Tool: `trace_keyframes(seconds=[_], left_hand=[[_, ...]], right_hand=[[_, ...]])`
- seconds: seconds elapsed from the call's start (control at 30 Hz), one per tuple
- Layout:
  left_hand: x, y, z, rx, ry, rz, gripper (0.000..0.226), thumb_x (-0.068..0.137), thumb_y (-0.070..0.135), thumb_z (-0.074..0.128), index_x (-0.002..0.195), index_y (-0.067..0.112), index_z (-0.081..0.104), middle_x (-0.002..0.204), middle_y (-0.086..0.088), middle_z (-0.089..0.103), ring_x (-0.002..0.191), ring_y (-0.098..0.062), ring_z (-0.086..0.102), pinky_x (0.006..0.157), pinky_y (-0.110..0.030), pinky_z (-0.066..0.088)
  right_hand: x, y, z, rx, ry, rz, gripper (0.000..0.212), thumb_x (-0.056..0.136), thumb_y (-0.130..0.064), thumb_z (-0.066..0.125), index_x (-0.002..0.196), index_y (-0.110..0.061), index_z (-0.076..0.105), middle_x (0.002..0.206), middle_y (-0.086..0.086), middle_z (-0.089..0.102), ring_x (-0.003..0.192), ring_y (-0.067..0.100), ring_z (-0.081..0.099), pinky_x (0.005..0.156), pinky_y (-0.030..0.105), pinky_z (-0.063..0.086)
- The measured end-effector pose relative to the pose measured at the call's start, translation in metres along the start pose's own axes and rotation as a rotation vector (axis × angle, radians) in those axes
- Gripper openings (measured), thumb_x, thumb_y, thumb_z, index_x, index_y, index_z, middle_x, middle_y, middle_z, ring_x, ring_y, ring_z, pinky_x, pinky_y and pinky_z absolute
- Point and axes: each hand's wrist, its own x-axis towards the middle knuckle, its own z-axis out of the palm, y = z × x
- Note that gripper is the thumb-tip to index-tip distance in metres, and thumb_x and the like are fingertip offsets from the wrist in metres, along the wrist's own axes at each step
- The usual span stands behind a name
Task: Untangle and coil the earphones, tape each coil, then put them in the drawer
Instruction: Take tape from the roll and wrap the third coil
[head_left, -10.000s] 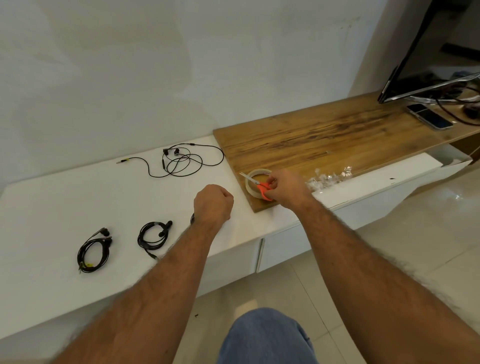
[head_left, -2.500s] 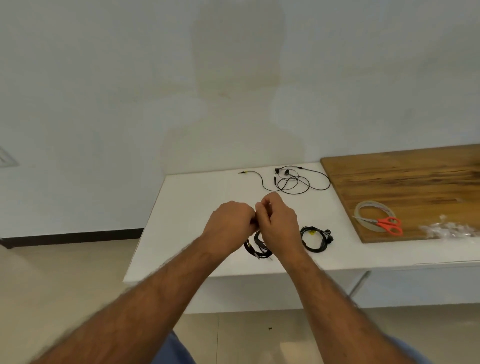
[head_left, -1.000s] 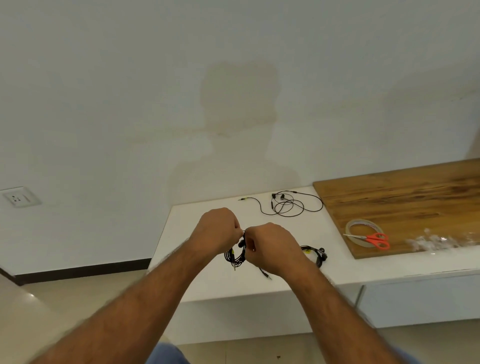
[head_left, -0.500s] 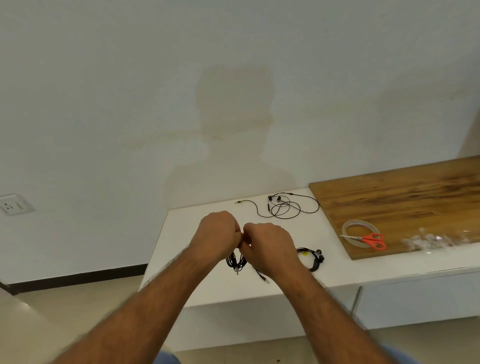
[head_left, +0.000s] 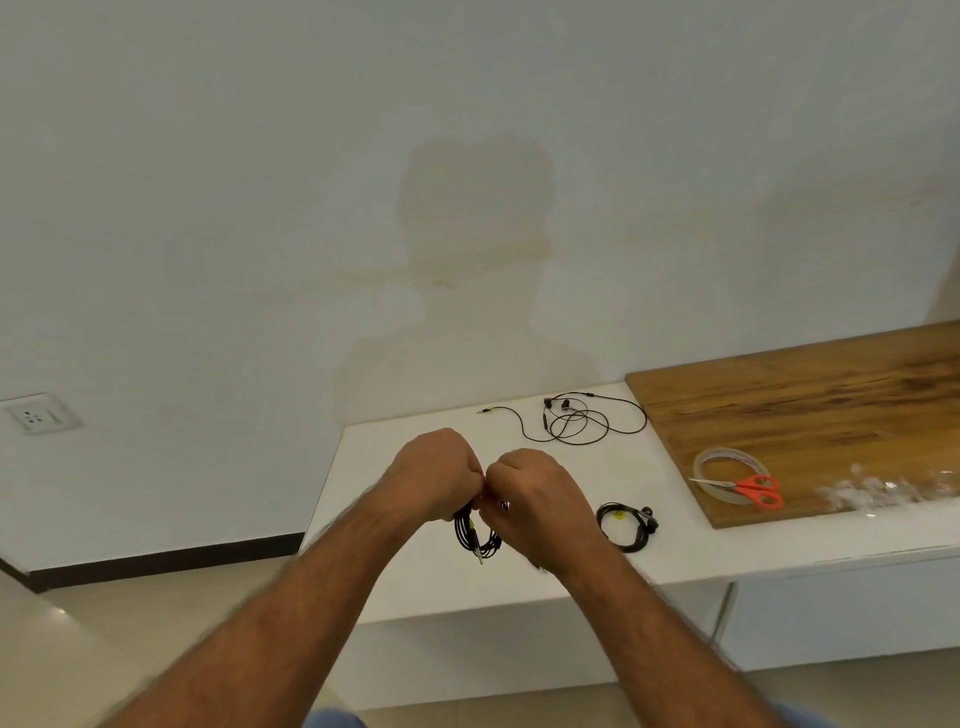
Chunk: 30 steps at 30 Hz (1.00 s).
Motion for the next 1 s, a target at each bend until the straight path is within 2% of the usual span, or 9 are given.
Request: trace_keyframes(seconds=[0.07, 0.2, 0.37, 0.53, 0.73, 0.83, 0.9, 1.0], left_hand=[[-0.001, -0.003, 0.0, -0.047, 0.013, -0.011, 0.019, 0.081, 0.013, 0.058, 0.068, 0.012, 0.071, 0.076, -0.011, 0.074, 0.061, -0.018, 0.063, 0.064, -0.026, 0.051], [0.002, -0.012, 0.005, -0.226, 0.022, -0.061, 0.019, 0.081, 0.015, 0.063, 0.074, 0.002, 0.074, 0.074, -0.013, 0.074, 0.066, -0.023, 0.071, 0.078, -0.035, 0.058], [-0.001, -0.021, 0.003, -0.646, -0.133, -0.158, 0.018, 0.088, 0.015, 0.068, 0.08, -0.001, 0.07, 0.068, -0.008, 0.069, 0.059, -0.013, 0.065, 0.066, -0.026, 0.059], [-0.001, -0.026, 0.002, -0.846, -0.231, -0.201, 0.011, 0.088, 0.013, 0.067, 0.082, 0.005, 0.068, 0.072, -0.006, 0.069, 0.064, -0.014, 0.065, 0.065, -0.025, 0.056], [-0.001, -0.024, 0.007, -0.7, -0.091, -0.12, 0.014, 0.086, 0.007, 0.062, 0.08, -0.001, 0.072, 0.066, -0.007, 0.066, 0.058, -0.015, 0.061, 0.068, -0.027, 0.06], [0.004, -0.026, 0.012, -0.516, 0.002, -0.106, 0.016, 0.085, 0.009, 0.06, 0.08, 0.004, 0.075, 0.067, -0.004, 0.071, 0.062, -0.017, 0.067, 0.069, -0.029, 0.061], [0.006, -0.027, 0.016, -0.284, 0.036, -0.077, 0.018, 0.086, 0.013, 0.058, 0.081, 0.011, 0.076, 0.071, 0.0, 0.074, 0.066, -0.017, 0.071, 0.071, -0.029, 0.06], [0.005, -0.028, 0.022, 0.05, 0.075, -0.032, 0.02, 0.087, 0.016, 0.056, 0.088, 0.015, 0.076, 0.082, 0.0, 0.075, 0.069, -0.014, 0.069, 0.072, -0.025, 0.056]], right_hand=[[0.001, -0.001, 0.001, -0.023, 0.027, -0.003, 0.037, 0.06, -0.001, 0.078, 0.056, -0.012, 0.043, 0.051, 0.002, 0.042, 0.05, 0.02, 0.032, 0.05, 0.027, 0.021], [0.0, -0.004, 0.0, -0.03, 0.055, 0.006, 0.037, 0.058, 0.0, 0.077, 0.057, -0.012, 0.042, 0.053, 0.002, 0.041, 0.054, 0.017, 0.027, 0.052, 0.026, 0.02], [-0.003, -0.004, 0.001, -0.054, 0.052, 0.017, 0.035, 0.061, -0.003, 0.077, 0.058, -0.012, 0.044, 0.054, 0.002, 0.043, 0.051, 0.02, 0.037, 0.051, 0.026, 0.024], [-0.004, -0.002, 0.004, -0.041, 0.08, 0.008, 0.031, 0.07, -0.009, 0.073, 0.059, -0.012, 0.044, 0.055, 0.002, 0.043, 0.052, 0.018, 0.035, 0.053, 0.026, 0.023], [-0.003, -0.006, 0.002, -0.03, 0.072, 0.02, 0.021, 0.077, -0.018, 0.053, 0.059, -0.014, 0.042, 0.054, 0.0, 0.041, 0.056, 0.013, 0.025, 0.053, 0.024, 0.021], [-0.003, -0.006, 0.002, -0.03, -0.038, 0.049, 0.024, 0.077, -0.016, 0.06, 0.059, -0.015, 0.044, 0.054, -0.001, 0.044, 0.052, 0.015, 0.031, 0.05, 0.025, 0.024], [-0.004, -0.005, 0.0, -0.041, -0.162, 0.065, 0.019, 0.082, -0.019, 0.065, 0.067, -0.013, 0.055, 0.063, 0.001, 0.055, 0.059, 0.018, 0.046, 0.053, 0.028, 0.032], [-0.002, -0.008, -0.009, -0.065, -0.297, 0.077, 0.016, 0.093, -0.027, 0.056, 0.095, -0.014, 0.067, 0.091, 0.002, 0.065, 0.085, 0.023, 0.057, 0.069, 0.032, 0.041]])
